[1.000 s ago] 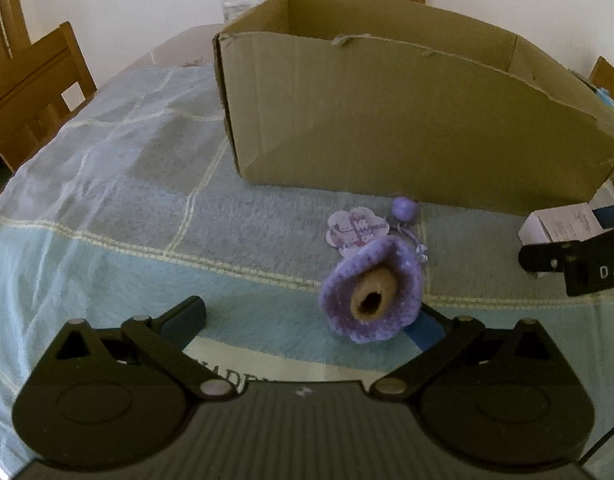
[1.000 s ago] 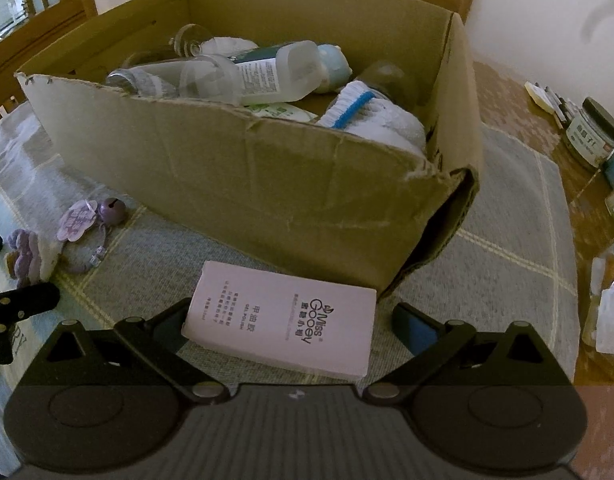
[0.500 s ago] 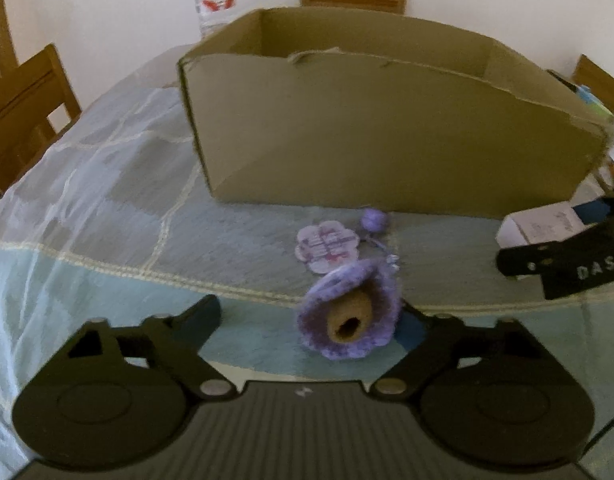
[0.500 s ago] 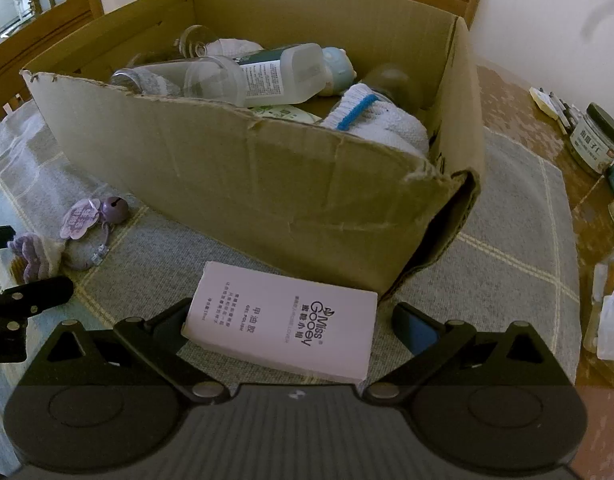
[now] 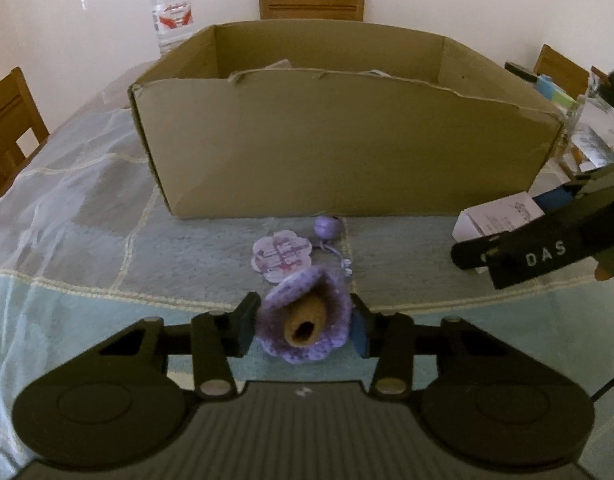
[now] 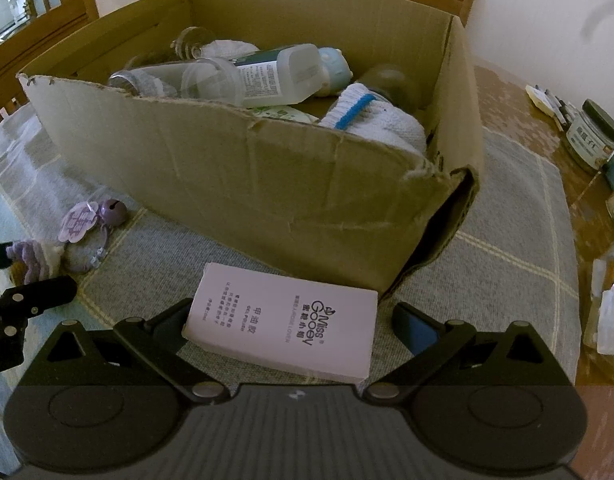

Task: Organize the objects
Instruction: 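Grasp the purple knit flower with left gripper while right gripper grasps the pink box, then lift the purple flower and pink box and carry them over the cardboard box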

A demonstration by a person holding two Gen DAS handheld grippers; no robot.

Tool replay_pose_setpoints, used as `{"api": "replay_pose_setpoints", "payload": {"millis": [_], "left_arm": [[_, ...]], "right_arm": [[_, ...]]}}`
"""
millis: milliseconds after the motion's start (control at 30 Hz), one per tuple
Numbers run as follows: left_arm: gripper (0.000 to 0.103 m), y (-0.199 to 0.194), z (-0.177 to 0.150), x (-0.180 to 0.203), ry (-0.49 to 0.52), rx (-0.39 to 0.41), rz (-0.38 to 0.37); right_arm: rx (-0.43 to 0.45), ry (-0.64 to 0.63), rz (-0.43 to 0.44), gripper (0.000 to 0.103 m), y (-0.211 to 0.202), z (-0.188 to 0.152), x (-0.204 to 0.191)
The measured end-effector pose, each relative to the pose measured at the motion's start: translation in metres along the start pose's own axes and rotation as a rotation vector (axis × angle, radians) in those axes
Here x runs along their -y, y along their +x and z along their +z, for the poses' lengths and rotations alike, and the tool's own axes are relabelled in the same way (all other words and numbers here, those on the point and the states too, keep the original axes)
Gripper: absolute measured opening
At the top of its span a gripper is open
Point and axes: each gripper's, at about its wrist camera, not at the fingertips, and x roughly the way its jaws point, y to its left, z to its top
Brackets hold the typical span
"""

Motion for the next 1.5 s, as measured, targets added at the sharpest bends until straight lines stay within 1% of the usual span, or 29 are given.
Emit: {"api": "replay_pose_setpoints", "payload": {"millis": [300,400,467,633,733,767,967,1100,1333,1500], "left_arm": [[0.046,0.002,0.003,-0.002,0.033,-0.004,-0.026],[0.045,0.003,0.006,-0.004,0.038,-0.010,-0.042],[0.044,0.004,0.007,-0.005,0.044,-0.014,-0.052],[0.043,0.005,0.013,-0.010,0.057,-0.037,-0.090],[0.043,0.005,0.017,-0.015,0.067,-0.063,-0.121],[0.043,0.005,0.018,-0.017,0.075,-0.075,-0.134],[0.041,-0.005,0.029,-0.025,0.161,-0.113,-0.189],[0.040,-0.013,0.040,-0.030,0.232,-0.139,-0.202],[0.039,-0.035,0.061,-0.035,0.339,-0.175,-0.235],[0.038,-0.052,0.079,-0.036,0.365,-0.178,-0.264]], "right_arm": [[-0.008,0.031,0.000,0.102,0.002,0.007,-0.007],[-0.016,0.034,-0.024,0.097,0.001,0.008,-0.011],[-0.022,0.042,-0.028,0.088,-0.002,0.009,-0.011],[-0.051,0.052,-0.027,0.087,-0.009,0.009,-0.012],[-0.056,0.041,-0.021,0.087,-0.011,0.015,-0.015],[-0.058,0.037,-0.015,0.087,-0.020,0.010,-0.012],[-0.048,-0.012,-0.005,0.087,-0.045,0.013,-0.014],[-0.046,-0.052,-0.002,0.087,-0.058,0.017,-0.014],[-0.062,-0.140,0.036,0.087,-0.075,0.026,-0.018],[-0.052,-0.199,0.052,0.087,-0.092,0.029,-0.023]]}}
